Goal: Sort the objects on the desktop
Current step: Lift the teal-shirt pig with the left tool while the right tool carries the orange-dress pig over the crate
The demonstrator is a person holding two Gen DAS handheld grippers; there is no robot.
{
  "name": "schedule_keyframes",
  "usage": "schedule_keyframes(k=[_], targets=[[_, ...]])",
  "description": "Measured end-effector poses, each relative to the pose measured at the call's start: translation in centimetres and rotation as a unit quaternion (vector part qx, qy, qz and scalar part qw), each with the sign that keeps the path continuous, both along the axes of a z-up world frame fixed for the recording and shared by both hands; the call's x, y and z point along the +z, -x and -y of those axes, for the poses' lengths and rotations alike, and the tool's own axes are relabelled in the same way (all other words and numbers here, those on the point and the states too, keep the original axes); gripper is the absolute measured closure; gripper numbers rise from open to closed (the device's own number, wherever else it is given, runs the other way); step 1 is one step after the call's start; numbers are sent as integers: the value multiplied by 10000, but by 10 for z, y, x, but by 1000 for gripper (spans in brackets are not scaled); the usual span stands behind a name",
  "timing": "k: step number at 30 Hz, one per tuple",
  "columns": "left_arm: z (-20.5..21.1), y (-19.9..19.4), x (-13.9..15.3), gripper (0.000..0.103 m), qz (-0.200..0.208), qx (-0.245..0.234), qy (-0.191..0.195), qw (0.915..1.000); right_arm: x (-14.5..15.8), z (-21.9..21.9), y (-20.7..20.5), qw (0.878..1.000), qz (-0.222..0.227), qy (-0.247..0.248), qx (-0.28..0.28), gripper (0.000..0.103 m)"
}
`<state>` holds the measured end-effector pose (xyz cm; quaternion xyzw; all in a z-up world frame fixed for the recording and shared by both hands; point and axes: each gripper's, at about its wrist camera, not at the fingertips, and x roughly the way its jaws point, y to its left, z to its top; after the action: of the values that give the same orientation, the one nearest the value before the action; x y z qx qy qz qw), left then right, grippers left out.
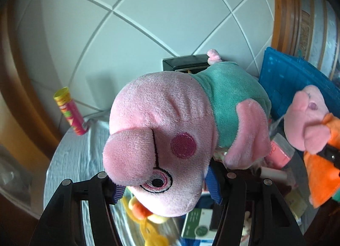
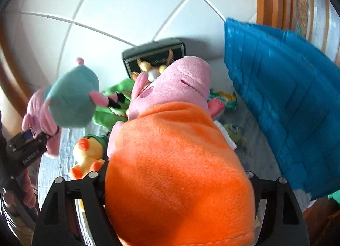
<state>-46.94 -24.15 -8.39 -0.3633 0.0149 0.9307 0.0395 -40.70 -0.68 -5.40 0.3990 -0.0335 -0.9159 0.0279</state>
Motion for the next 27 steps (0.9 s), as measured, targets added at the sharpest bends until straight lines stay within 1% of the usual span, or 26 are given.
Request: schedule_keyframes(k=[4, 8, 13, 16, 20, 23, 27], targets=[[-2, -44, 20, 42, -145, 400, 116, 9990, 20, 3, -17, 9991, -253, -10, 334, 23], [-10, -89, 35, 42, -299, 822, 125, 9961, 39, -5, -40, 9953, -547, 44, 793, 23], [-37, -155, 49, 41, -445, 1485, 128, 9878, 60, -22, -78, 9854, -907, -152, 1436, 23], [-55, -188, 56, 41, -456, 1743, 56, 9836, 71, -37, -104, 9770, -1121, -374, 1773, 23], [-73, -214, 66, 41, -395, 1949, 38, 9800, 84, -59, -132, 9678, -1335, -619, 2040, 23], [-85, -227, 75, 41, -367, 1997, 73, 9791, 97, -80, -142, 9666, -1438, -593, 2036, 23], [-95, -229, 87, 41, -463, 1996, 147, 9787, 115, -105, -150, 9659, -1620, -521, 1954, 23]])
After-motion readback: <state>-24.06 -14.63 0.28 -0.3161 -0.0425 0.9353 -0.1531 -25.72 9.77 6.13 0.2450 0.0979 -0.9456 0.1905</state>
